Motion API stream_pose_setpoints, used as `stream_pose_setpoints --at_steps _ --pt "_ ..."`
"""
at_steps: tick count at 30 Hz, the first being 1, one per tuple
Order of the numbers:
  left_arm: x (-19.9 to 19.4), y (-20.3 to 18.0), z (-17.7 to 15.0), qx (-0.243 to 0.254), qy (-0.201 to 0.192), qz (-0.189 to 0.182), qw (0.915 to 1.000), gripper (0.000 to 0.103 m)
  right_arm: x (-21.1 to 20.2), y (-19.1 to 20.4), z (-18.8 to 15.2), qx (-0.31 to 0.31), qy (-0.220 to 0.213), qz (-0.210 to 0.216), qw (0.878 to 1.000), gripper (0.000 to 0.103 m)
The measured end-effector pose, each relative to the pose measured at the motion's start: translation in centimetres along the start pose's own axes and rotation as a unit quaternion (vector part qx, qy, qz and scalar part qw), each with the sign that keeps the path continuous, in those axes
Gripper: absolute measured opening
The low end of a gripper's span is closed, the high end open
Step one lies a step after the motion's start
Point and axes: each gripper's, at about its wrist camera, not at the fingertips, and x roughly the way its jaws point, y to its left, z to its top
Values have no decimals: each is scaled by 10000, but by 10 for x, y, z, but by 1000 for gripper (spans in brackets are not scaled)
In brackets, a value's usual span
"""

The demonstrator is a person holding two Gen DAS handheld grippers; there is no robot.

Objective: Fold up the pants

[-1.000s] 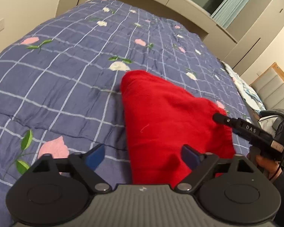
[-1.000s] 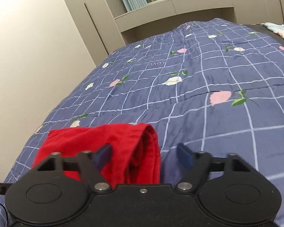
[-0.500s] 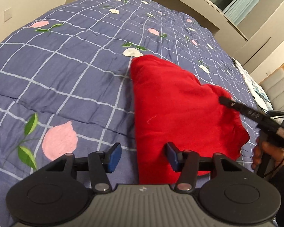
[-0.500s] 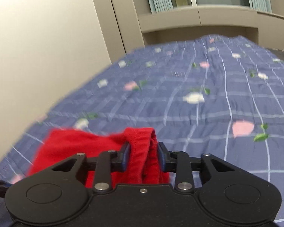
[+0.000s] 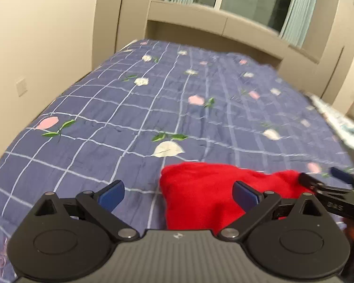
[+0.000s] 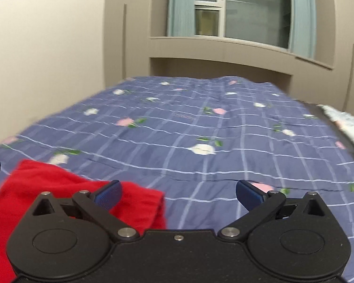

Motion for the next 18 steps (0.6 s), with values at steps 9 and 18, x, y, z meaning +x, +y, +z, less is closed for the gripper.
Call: stream_pose_setpoints --at_steps 9,18 --pt "56 5 -23 -19 499 301 9983 100 40 -3 -25 -9 280 -227 9994 102" --pt "46 5 -26 -106 509 393 9979 102 40 -7 -28 176 297 -86 9994 102"
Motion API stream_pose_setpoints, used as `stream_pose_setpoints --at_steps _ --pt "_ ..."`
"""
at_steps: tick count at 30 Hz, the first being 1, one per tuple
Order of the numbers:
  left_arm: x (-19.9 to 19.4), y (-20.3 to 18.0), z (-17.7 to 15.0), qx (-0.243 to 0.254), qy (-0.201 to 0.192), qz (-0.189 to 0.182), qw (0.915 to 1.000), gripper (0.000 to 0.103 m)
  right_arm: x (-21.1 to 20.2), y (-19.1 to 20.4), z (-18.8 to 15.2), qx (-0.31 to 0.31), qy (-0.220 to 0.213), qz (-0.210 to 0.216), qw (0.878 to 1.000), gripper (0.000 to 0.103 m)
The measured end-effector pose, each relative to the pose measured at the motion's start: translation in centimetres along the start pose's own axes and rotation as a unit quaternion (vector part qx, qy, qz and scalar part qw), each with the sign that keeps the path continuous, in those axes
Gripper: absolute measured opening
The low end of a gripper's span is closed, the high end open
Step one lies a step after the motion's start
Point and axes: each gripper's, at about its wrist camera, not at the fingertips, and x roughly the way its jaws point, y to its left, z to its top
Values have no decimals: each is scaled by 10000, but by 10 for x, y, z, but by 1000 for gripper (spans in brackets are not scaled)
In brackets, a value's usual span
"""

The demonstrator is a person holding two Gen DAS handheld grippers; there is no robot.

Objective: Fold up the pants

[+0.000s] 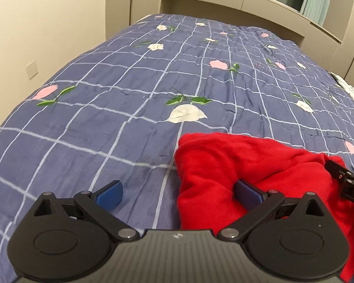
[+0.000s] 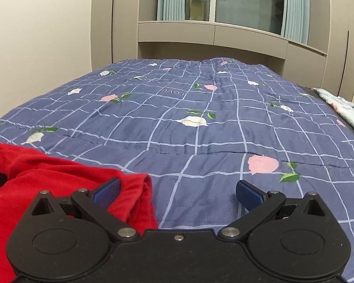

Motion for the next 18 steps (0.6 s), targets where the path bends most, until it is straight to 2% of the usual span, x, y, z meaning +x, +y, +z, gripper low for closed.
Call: stream_pose_setpoints --at_steps 5,9,13,15,18 --pt "-25 3 -4 -43 29 6 10000 102 -34 1 -1 102 -196 -137 9997 102" --pt "-47 5 -15 -67 -55 -131 9999 102 -62 4 -12 149 -305 -153 9993 103" --pt "-52 4 -29 36 -10 -172 9998 102 -71 6 -26 126 -103 -303 9994 103" --pt "-45 2 -37 159 159 -91 9997 103 -65 7 -30 104 120 -326 9993 103" --pt "-45 4 -41 90 154 -105 9998 103 -57 7 -32 111 336 -303 9989 102"
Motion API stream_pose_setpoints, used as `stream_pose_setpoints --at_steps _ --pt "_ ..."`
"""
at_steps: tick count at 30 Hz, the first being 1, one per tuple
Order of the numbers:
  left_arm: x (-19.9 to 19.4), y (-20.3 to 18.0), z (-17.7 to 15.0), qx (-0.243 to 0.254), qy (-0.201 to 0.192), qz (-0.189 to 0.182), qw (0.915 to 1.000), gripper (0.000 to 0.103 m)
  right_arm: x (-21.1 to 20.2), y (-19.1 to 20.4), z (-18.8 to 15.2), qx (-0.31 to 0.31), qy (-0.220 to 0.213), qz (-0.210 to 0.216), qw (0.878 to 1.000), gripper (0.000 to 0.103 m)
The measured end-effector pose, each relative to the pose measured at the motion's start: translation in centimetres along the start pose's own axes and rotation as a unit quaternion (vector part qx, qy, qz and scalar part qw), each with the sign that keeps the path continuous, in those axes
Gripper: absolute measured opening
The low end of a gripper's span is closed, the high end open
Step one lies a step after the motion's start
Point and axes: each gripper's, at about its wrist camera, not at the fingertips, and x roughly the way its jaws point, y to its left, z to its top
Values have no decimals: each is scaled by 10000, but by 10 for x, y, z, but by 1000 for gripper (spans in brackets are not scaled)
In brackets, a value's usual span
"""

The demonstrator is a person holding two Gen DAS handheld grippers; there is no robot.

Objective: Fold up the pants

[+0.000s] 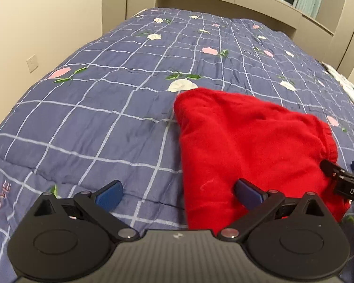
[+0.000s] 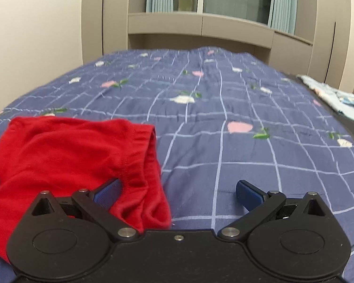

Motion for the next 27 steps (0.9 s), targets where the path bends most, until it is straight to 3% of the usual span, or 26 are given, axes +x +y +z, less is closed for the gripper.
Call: stream_pose_setpoints --at_steps 8,13,20,27 --pt "-22 -1 -18 -8 215 -146 9997 102 -34 8 -10 -118 -84 -23 9999 103" --pt "-21 0 -34 53 93 -129 9999 103 -34 2 -28 64 228 -54 9997 103" --pt "-33 10 -38 -273 320 -193 9989 102 -43 9 -29 -26 222 -88 9997 103" --pt "-36 0 -57 177 143 -3 9997 103 -44 2 -39 246 223 66 9994 103"
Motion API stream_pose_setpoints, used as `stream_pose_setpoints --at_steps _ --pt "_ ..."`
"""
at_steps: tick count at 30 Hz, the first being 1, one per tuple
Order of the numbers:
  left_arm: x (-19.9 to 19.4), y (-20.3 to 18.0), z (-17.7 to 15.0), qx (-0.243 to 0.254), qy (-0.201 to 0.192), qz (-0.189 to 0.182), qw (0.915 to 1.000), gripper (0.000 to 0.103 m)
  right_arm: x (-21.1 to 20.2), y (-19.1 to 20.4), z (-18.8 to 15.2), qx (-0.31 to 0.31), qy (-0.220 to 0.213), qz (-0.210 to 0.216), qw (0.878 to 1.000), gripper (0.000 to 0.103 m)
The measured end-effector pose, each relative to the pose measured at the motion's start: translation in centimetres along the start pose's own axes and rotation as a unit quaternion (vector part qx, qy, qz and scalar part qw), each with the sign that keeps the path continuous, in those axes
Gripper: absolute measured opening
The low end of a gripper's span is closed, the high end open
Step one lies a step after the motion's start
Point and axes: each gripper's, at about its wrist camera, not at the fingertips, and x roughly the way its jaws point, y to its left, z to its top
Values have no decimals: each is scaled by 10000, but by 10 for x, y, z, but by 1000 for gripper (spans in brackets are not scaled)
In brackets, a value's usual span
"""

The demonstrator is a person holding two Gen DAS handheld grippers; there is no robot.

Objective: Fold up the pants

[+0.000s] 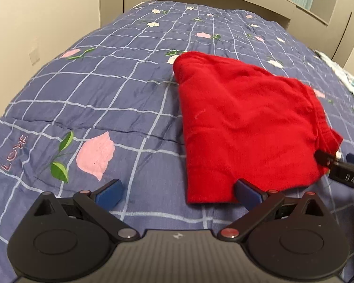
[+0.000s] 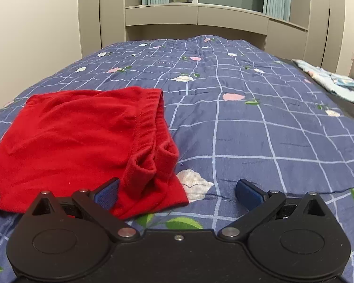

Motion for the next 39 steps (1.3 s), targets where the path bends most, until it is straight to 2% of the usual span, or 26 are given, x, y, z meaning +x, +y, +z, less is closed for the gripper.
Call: stream_pose_setpoints --at_steps 15,39 --pt "1 -2 -1 12 14 82 10000 103 0 -4 -2 103 -47 90 9999 103" --pt "-1 -1 2 -50 103 11 9999 102 1 -4 -2 114 -38 102 9999 103"
